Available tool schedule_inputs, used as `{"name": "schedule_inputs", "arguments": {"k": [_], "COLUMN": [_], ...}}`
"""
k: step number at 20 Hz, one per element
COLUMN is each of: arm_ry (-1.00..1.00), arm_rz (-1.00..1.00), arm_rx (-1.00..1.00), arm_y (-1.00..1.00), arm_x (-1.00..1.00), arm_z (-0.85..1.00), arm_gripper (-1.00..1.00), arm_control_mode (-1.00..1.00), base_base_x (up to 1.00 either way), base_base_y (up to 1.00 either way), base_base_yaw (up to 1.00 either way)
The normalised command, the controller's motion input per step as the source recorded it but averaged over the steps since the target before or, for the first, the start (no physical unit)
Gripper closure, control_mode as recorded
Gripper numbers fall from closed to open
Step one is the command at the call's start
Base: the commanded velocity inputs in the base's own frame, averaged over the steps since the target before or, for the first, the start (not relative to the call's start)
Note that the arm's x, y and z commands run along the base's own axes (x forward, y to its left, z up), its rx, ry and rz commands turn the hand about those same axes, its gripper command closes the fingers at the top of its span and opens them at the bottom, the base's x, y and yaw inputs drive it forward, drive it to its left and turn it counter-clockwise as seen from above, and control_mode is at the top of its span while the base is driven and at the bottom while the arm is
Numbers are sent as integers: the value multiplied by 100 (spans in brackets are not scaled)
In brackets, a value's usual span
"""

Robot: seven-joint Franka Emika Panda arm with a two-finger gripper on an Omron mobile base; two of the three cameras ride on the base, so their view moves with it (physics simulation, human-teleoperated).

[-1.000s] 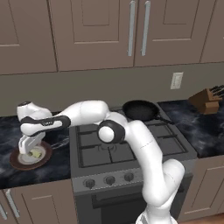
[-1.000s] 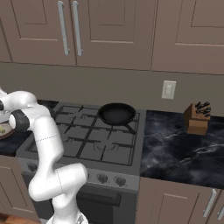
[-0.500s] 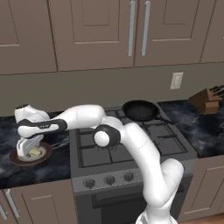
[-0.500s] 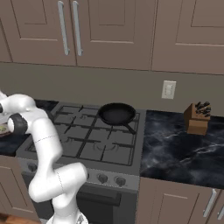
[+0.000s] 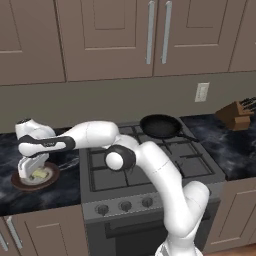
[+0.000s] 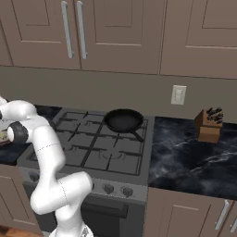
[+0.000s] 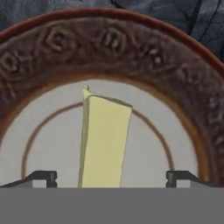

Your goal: Pick up the butter stick and place it in the pan. Then turn on the burner for the pan.

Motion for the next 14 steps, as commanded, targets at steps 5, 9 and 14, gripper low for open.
{"name": "schedule_inputs", "arguments": {"k": [5,9,14], "arm_ry": [0,0,0], "arm_rz": [0,0,0], "arm_rx": [0,0,0], "arm_y": [0,0,0], "arm_x": [0,0,0], "arm_z": [0,0,0], "arm_gripper": [100,100,100], "arm_control_mode": [-100,-100,-100], "base_base_x": [0,0,0], "base_base_y": [0,0,0], "base_base_yaw": [0,0,0]}}
